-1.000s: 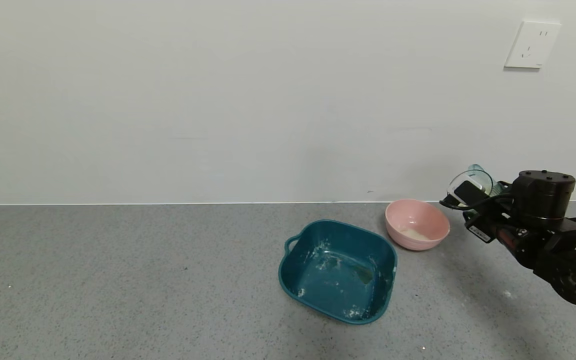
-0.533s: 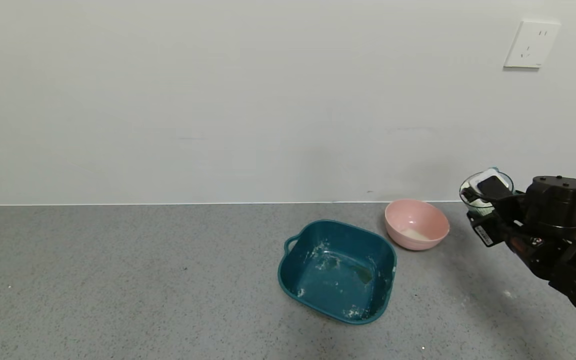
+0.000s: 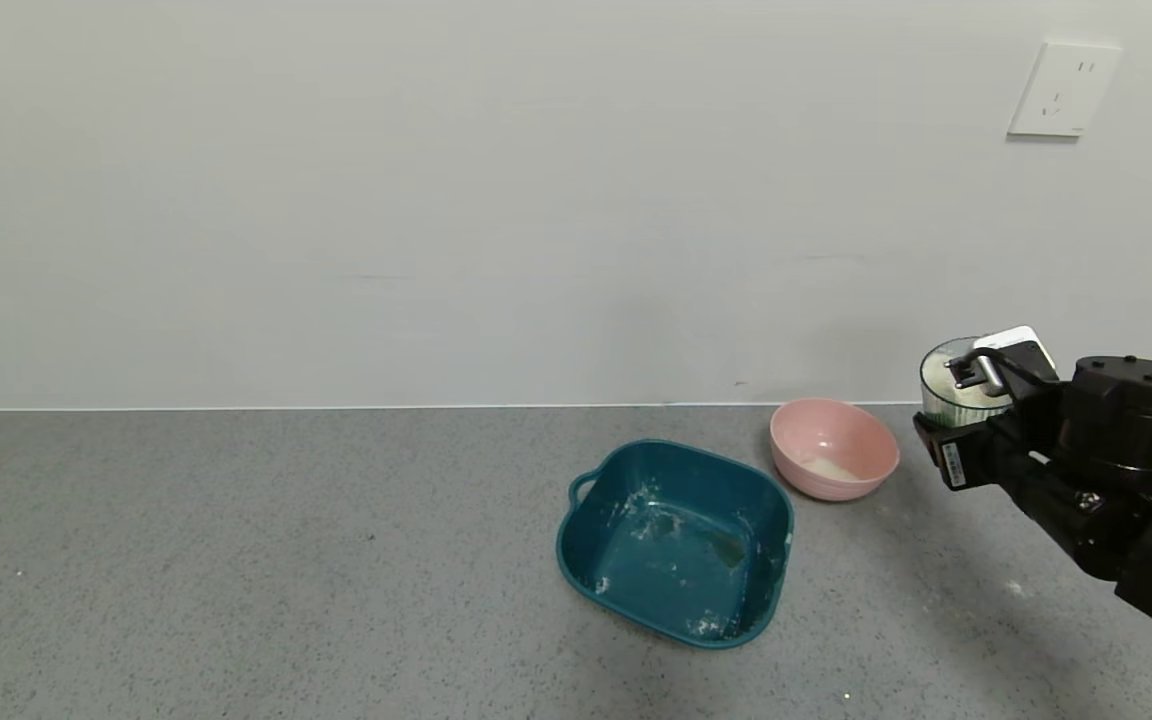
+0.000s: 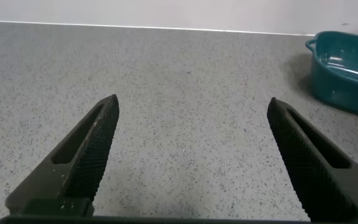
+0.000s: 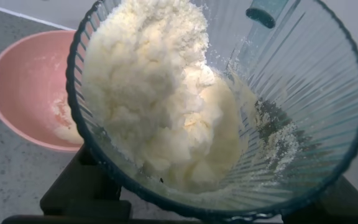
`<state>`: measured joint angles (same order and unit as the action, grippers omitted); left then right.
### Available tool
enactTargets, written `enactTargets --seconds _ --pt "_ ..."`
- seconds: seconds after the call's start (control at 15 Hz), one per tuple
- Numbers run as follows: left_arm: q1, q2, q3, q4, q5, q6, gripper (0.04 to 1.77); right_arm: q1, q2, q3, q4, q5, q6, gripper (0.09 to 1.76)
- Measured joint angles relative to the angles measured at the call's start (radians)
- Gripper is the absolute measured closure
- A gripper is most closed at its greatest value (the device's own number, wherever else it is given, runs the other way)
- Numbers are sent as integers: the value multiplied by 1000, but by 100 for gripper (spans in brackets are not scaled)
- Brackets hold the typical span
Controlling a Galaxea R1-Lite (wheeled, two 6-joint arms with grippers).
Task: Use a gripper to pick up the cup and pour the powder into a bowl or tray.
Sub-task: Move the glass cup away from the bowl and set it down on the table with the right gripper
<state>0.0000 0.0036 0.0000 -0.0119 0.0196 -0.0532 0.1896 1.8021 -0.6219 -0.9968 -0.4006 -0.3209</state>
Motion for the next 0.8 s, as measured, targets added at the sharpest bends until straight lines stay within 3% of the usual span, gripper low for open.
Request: enactTargets --seconds 0.4,0.8 --pt "0 0 0 0 0 0 9 15 37 109 -311 1 63 51" --pt "0 0 0 0 0 0 9 20 82 230 -354 1 159 51"
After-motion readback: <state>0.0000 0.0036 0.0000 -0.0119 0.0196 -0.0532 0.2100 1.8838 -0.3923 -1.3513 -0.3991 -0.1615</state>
